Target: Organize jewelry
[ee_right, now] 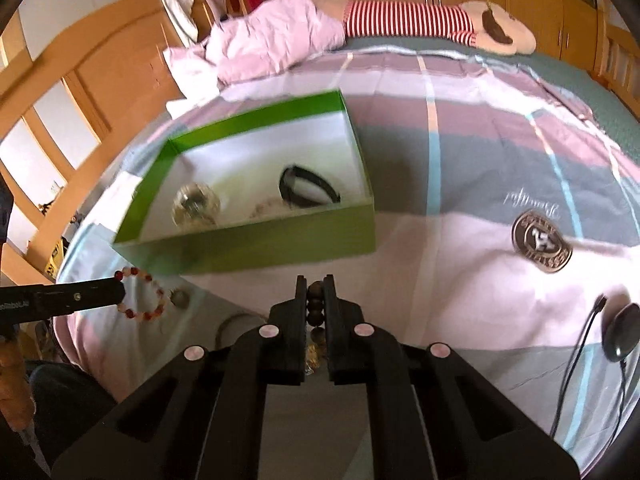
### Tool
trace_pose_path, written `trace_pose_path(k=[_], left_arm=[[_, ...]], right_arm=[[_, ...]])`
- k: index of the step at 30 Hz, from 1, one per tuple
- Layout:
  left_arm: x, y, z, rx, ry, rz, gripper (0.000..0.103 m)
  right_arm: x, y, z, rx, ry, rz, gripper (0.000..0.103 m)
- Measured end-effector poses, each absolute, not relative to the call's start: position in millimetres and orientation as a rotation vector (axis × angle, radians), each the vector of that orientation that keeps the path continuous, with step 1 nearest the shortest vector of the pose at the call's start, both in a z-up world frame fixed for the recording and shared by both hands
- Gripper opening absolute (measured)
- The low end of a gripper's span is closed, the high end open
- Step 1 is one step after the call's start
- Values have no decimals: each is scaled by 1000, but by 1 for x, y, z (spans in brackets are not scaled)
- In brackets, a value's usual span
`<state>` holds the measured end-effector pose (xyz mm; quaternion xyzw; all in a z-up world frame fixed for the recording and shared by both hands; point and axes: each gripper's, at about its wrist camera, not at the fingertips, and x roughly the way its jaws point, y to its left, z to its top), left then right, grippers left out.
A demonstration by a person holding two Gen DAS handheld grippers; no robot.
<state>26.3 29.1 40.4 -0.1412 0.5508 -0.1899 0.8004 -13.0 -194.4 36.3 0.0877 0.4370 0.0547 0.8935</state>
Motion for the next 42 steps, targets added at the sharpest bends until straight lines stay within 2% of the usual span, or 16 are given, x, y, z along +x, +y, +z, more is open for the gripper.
trace_pose_path(k=[3,15,17,19,20,24,28,36,39,41,42], left_arm=[[34,19,36,-280,1196,-399,8],[53,11,-46,-193,1338,-296,9],[54,15,-49,-214,1341,-295,10],[53,17,-48,-223,1337,-293,16],[52,18,-48,-221,1334,-291,17],[46,19,-45,-206,1320,-280,30],[42,19,-46,-190,1318,-274,31],[32,2,-46,-34,1287,-247,31],[27,-7,-46,41,1267,-231,34],[26,-8,-46,41,1268,-241,37],[26,-7,-46,34,1269,-247,40]], right_arm=[[-12,-196,35,184,912,103,8],[-3,-223,-15,166,1032,-83,9],[-5,-231,-16,202,1031,-94,24],[-7,-234,-16,211,1022,-102,36],[-8,-234,-15,208,1020,-104,40],[-14,-235,-16,206,1024,-99,44],[-16,-235,-22,194,1040,-101,49],[-20,-230,-45,166,1097,-102,53],[-18,-223,-48,148,1100,-77,70],[-16,-211,-52,93,1118,-65,85],[-15,-207,-53,72,1123,-71,87]])
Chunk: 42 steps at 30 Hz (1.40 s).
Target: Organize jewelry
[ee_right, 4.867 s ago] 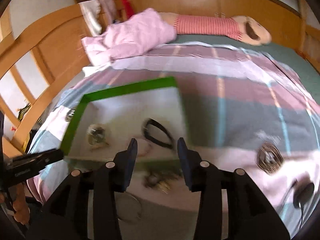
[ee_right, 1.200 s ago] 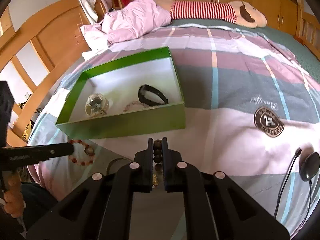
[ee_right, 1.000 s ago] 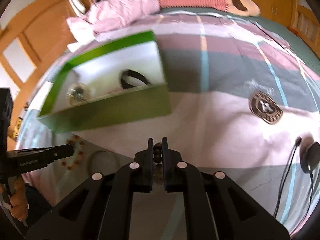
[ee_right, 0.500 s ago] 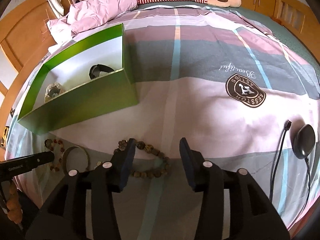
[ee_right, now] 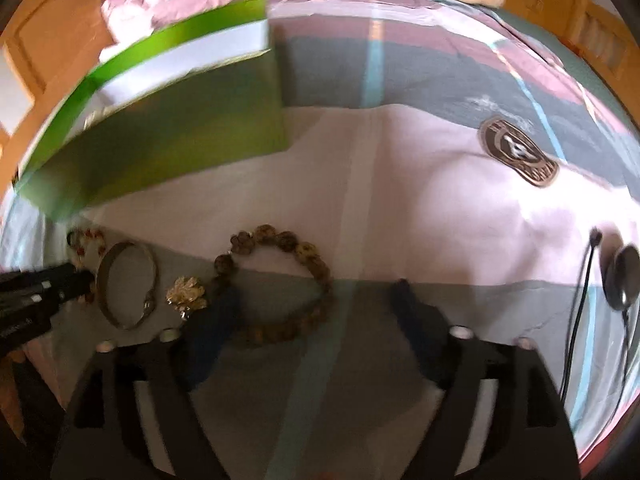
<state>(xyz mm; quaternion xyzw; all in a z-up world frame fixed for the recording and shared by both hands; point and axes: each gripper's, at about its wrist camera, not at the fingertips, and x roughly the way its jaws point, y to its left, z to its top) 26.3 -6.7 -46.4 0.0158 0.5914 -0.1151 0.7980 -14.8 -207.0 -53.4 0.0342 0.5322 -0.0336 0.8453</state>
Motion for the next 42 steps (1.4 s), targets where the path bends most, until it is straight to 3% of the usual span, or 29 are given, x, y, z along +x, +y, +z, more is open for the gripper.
trace_pose_path(k=[9,21,30,33,35,38,42], left_arm=[[29,-15,-49,28,1267,-274,51],[27,-23,-53,-13,1262,-325,78],[27,-28,-53,14,1258,-305,84],[27,-27,-54,16,1258,-305,84],[27,-26,-54,21,1258,-304,84],[27,-27,-54,29,1258,-302,84],[26,-31,-54,37,1255,-301,84]], right_arm=[[-21,-220,-52,213,1070,-69,91],[-21,-232,-51,347,1047,-37,99],[-20,-234,-49,364,1064,-26,99],[-23,-235,-46,346,1061,-52,85],[-26,-237,-44,339,1046,-57,63],[-29,-241,-41,371,1039,-32,41],[-33,-235,-30,292,1008,-59,38]])
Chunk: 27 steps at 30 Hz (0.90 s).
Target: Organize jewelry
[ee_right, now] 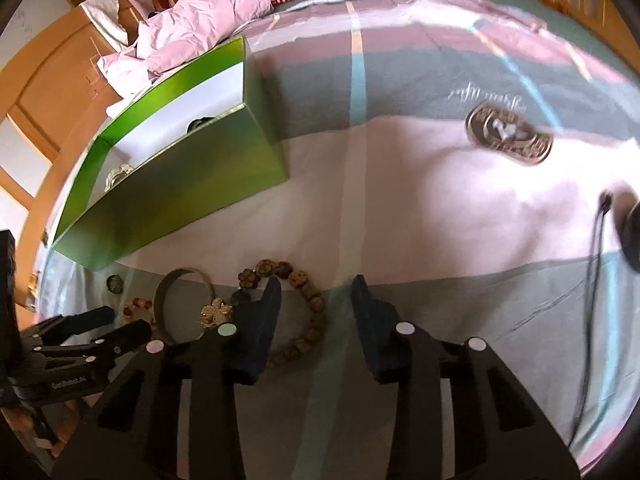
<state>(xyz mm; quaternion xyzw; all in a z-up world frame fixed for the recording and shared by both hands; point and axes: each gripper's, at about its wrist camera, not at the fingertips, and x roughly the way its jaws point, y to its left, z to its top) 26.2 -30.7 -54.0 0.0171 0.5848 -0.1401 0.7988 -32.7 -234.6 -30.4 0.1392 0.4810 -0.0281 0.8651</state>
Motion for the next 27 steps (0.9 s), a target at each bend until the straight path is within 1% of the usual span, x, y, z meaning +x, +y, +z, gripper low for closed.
trace_pose_path(k=[2,3,4,5,9,20,21,27], left_arm=[[25,-31,-52,37,1243,-299,84],[25,-30,-50,34,1236,-299,81],[25,-29,-48,24,1226,-303,74],[24,-27,-45,9,1218,-312,71],[23,-27,-43,-4,1209,-330,66],[20,-41,-49,78,1230,-329,66],[20,-43,-50,87,1231,-327,67],[19,-50,-54,129,1235,-318,68]], right_arm=[[-32,-230,-24,245,992,-65,38],[-32,-228,-21,228,988,-68,38],[-31,-227,-20,215,986,-69,38],[-31,-225,-20,200,988,-73,38],[-29,-223,-26,174,1010,-80,38],[-27,-213,-44,107,1069,-82,38],[-27,-213,-45,97,1069,-83,39],[-26,-211,-45,88,1082,-84,39]])
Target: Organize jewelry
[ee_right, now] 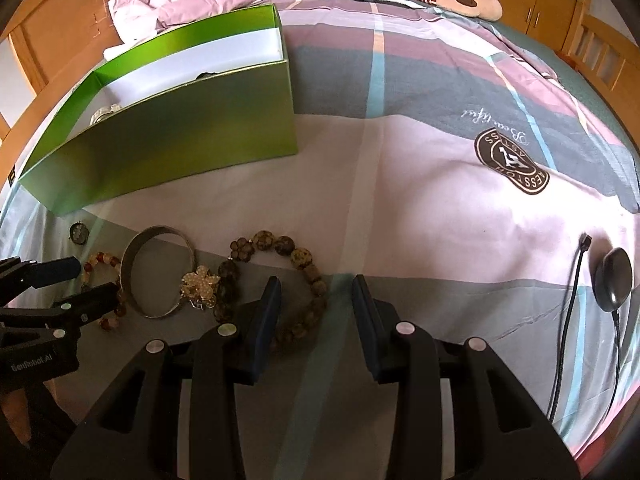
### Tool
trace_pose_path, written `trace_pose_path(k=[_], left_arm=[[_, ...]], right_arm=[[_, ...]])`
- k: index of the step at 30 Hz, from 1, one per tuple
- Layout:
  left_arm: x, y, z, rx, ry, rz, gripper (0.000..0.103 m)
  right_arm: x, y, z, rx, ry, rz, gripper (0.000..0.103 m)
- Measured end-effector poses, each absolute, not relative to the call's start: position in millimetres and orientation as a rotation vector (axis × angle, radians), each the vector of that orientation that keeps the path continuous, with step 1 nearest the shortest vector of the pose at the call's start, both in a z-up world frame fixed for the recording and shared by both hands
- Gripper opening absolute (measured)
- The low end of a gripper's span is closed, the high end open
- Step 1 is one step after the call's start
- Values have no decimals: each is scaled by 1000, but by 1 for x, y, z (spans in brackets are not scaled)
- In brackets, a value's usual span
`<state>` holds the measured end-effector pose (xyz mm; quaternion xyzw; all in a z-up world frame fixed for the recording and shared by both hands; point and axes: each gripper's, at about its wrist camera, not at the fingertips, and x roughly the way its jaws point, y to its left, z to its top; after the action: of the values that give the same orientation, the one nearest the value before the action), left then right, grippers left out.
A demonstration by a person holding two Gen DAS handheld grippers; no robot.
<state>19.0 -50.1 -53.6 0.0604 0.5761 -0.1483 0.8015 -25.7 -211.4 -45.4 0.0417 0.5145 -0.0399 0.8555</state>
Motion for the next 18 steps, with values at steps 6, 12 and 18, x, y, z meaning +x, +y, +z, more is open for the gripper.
trace_pose_path(k=[6,12,18], left_arm=[[19,-58,-57,155,1237,-313,72],[19,-58,-57,159,1236,-312,72],[19,-58,-58,167,1240,-309,78]], right_arm=[[-25,-205,-46,52,1081,-92,39],[-26,-205,-46,53,1078,-94,39],[-27,-204,-47,52,1077,-96,40]])
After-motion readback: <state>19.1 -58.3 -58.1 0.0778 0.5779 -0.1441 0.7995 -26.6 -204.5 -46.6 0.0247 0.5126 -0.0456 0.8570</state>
